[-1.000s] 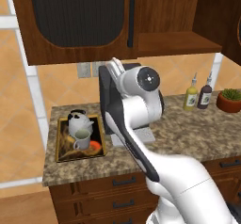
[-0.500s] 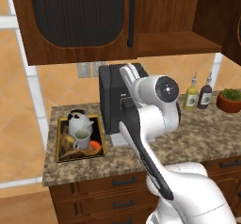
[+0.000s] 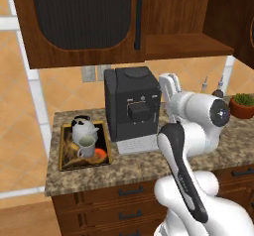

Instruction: Pick the kettle from the counter and place it on the tray. Then pick the mug from the cabinet and place it on the tray. Then close the cabinet doors.

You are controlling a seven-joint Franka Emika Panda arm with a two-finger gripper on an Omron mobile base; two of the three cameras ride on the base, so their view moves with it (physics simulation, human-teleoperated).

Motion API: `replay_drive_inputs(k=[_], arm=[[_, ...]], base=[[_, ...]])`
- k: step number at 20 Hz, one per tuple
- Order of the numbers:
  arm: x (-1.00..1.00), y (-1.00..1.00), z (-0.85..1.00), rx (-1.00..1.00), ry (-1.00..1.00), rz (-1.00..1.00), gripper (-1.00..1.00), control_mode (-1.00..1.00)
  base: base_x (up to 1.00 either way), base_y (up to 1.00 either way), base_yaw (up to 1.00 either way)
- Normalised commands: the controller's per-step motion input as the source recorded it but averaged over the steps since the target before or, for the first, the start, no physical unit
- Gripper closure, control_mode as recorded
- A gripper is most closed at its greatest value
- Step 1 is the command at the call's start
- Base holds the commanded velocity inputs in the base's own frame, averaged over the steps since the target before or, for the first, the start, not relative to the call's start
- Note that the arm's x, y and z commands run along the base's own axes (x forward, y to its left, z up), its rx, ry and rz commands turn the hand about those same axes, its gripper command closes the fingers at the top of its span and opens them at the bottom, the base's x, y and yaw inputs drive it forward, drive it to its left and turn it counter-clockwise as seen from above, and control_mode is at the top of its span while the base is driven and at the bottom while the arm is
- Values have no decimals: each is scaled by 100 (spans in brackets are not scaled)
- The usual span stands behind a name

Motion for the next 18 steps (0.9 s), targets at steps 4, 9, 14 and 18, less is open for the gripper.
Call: replay_drive_inputs(k=[4, 9, 14, 18], arm=[[-48, -51, -44, 13, -39, 0, -100, -100], [-21, -48, -36, 17, -36, 0, -100, -100], [-11, -20, -56, 13, -47, 0, -100, -100], [5, -2, -80, 20, -34, 0, -100, -100]], base=[[0, 0, 0], [0, 0, 0], [0, 0, 0], [0, 0, 0]])
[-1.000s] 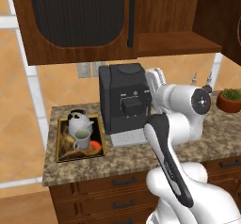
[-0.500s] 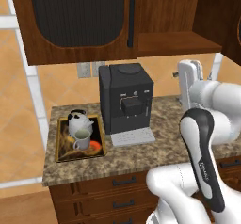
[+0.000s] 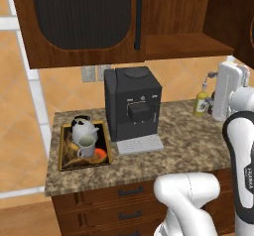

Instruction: Pick the kettle from the counter and place it on the tray. Then pick the mug from the cabinet and place it on the tray. Then close the cabinet doors.

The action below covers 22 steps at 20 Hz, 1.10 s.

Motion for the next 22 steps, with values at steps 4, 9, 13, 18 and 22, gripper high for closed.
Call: replay_drive_inputs(k=[4, 9, 13, 18, 22], arm=[[38, -1, -71, 29, -27, 1, -100, -100], [56, 0, -62, 28, -22, 7, -100, -100], [33, -16, -35, 24, -18, 11, -100, -100], [16, -28, -14, 17, -5, 7, -100, -100], [0, -58, 0, 9, 1, 1, -100, -100]], base=[[0, 0, 0], [0, 0, 0], [0, 0, 0], [0, 0, 0], [0, 0, 0]])
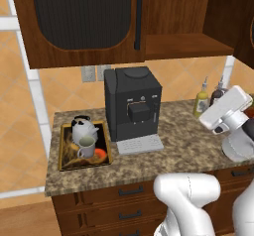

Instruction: Pick the kettle from the counter and place it on the tray. Then pick the mug from the cabinet and place it on the tray. Then close the cabinet doors.

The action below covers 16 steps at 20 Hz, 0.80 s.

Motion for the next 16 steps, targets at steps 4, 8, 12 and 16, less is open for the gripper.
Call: replay_drive_inputs(k=[4, 8, 12, 16], arm=[[-4, -68, 2, 5, 4, -1, -100, -100], [0, -60, 0, 3, 13, -6, -100, -100], [0, -55, -10, 3, 20, -6, -100, -100], [0, -54, -23, 5, 16, -2, -100, -100]], base=[[0, 0, 0], [0, 0, 0], [0, 0, 0], [0, 0, 0]])
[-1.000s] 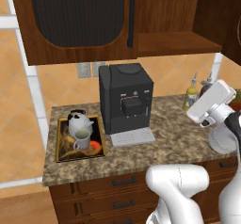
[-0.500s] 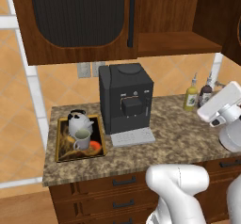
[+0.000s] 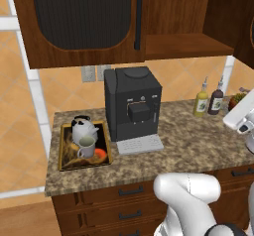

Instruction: Pick the kettle from the counter and place it on the tray. Then pick the mug from the cabinet and place it on the tray. Then close the cabinet doors.

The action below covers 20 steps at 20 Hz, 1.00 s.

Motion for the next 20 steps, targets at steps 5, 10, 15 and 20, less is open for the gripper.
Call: replay_drive_inputs(k=[5, 10, 15, 20], arm=[[0, -52, -21, 8, 5, 0, -100, -100], [-14, -45, -5, 4, -13, 0, -100, -100], [-20, -19, 10, 0, -14, 0, -100, -100], [-29, -11, 28, -1, -15, 0, -100, -100]], base=[[0, 0, 0], [0, 0, 0], [0, 0, 0], [0, 0, 0]])
